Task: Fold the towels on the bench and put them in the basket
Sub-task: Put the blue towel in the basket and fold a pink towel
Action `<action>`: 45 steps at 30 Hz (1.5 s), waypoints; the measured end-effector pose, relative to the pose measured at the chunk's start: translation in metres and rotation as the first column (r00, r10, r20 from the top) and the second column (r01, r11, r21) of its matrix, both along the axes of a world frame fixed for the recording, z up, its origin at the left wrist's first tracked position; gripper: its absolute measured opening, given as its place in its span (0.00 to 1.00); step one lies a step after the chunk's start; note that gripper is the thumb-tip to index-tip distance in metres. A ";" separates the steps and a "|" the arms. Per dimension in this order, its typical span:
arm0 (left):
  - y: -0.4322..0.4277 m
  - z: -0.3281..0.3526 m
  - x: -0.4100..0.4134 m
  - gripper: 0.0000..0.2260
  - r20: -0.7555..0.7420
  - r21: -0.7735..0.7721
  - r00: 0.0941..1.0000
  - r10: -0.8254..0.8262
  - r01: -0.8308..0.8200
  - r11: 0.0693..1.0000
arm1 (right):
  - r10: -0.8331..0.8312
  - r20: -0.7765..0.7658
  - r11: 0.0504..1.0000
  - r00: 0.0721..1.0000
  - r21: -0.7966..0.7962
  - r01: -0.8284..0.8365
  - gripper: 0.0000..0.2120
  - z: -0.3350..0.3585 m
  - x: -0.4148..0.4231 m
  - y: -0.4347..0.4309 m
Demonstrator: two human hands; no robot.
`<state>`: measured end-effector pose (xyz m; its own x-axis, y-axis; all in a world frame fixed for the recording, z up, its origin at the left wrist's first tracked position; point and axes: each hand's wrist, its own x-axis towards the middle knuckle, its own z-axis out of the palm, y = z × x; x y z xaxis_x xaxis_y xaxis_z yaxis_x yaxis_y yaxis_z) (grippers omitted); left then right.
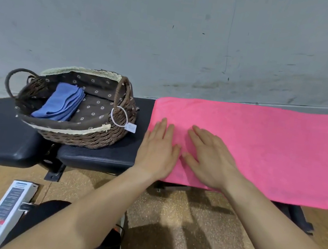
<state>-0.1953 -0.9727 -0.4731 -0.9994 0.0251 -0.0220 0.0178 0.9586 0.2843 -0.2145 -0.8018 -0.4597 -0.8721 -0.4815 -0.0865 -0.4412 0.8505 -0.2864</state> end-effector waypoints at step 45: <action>-0.007 0.040 0.039 0.10 -0.034 0.562 0.978 0.207 -0.152 0.813 | -0.231 0.156 0.844 0.960 -0.458 0.277 0.12 0.006 0.058 -0.013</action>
<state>-0.1568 -0.9793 -0.4333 -0.9842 -0.1745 0.0303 -0.0875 0.6281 0.7732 -0.1565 -0.8148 -0.4540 -0.9689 -0.2473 0.0092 -0.1806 0.6814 -0.7093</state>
